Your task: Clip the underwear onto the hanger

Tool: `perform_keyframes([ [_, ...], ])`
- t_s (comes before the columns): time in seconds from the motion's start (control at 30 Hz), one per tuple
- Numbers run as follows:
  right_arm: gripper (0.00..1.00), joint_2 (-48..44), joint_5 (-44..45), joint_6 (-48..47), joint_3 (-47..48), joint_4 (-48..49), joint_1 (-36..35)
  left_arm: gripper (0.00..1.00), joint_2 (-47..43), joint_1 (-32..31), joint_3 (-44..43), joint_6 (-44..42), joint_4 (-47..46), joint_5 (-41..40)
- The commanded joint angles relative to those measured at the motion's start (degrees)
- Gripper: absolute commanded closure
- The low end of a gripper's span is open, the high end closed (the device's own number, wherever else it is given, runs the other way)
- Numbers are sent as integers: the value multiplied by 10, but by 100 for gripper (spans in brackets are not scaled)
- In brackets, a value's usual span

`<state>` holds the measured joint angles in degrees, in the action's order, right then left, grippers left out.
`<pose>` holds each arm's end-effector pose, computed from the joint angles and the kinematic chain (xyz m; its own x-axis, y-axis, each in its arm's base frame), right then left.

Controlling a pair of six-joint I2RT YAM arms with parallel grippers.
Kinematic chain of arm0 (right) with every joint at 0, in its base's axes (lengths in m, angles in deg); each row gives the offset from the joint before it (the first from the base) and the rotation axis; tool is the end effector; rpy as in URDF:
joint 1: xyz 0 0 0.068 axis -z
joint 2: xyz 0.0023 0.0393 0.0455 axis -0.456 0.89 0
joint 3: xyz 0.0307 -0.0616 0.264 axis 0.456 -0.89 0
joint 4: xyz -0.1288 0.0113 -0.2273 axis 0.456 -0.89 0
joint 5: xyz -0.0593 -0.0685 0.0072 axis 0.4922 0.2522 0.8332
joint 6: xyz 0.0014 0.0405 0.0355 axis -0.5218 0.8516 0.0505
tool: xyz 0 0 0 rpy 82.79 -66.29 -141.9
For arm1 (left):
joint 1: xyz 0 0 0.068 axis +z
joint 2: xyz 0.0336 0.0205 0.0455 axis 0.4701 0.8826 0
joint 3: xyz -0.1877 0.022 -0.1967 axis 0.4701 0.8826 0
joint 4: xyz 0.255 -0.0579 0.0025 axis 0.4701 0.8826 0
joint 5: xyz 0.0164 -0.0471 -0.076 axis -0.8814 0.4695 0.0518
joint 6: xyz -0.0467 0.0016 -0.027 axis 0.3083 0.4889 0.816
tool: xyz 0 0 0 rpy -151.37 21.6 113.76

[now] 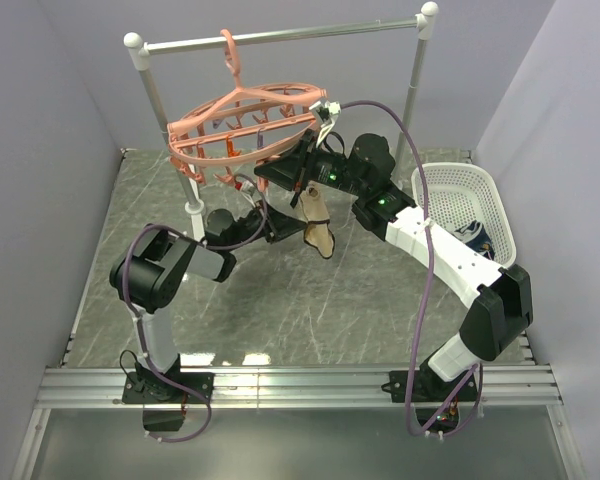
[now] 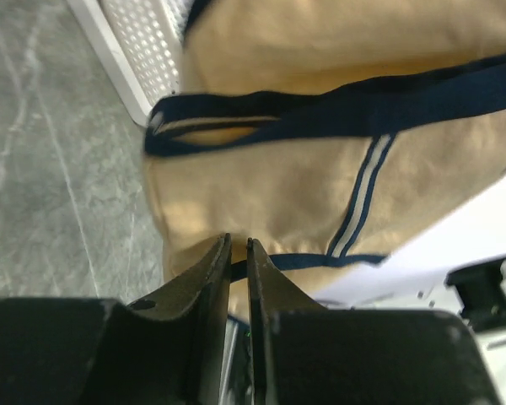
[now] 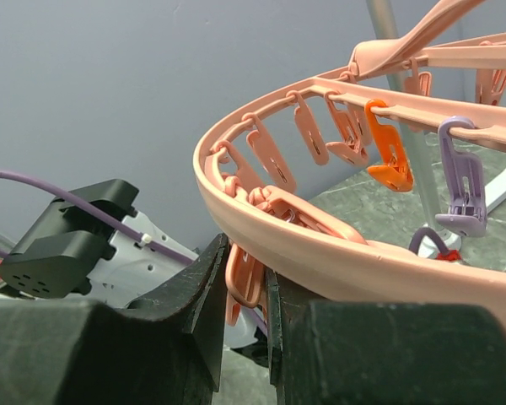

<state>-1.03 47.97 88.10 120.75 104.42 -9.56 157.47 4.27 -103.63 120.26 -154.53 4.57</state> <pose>0.2802 0.2353 0.4265 -0.3390 0.2632 -0.9032 -0.9016 0.1834 0.3918 0.3190 -0.1654 0.1740 -0.8312 -0.4471 -0.3306 0.3412 0.0593 -0.9381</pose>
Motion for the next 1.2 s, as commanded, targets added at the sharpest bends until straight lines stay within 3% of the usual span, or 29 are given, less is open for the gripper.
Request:
perform_keyframes([
  [0.0, 100, -15, -41, 11, 32, 10, 1, 81, -17, -17, -27, -56, -319, 46],
  [0.07, 100, -18, -43, 11, 31, 12, 0, 80, -14, -25, -49, -73, -304, 48],
  [0.3, 100, -19, -69, 6, 40, 0, 1, 61, -18, -24, -9, -107, -277, 56],
  [0.57, 100, -16, -76, 11, 42, 5, 1, 62, -60, -24, 11, -250, -131, 28],
  [0.7, 100, -14, -78, 16, 47, 7, 0, 62, -65, -18, 5, -254, -132, 22],
  [0.93, 100, -14, -80, 17, 51, 5, 0, 65, -98, -48, -24, -412, 37, -69],
  [1.03, 100, -13, -82, 15, 55, 1, 0, 64, -80, -49, -33, -413, 27, -101],
  [1.17, 100, -10, -83, 18, 61, 1, 1, 53, -92, -49, 8, -430, -22, -83],
])
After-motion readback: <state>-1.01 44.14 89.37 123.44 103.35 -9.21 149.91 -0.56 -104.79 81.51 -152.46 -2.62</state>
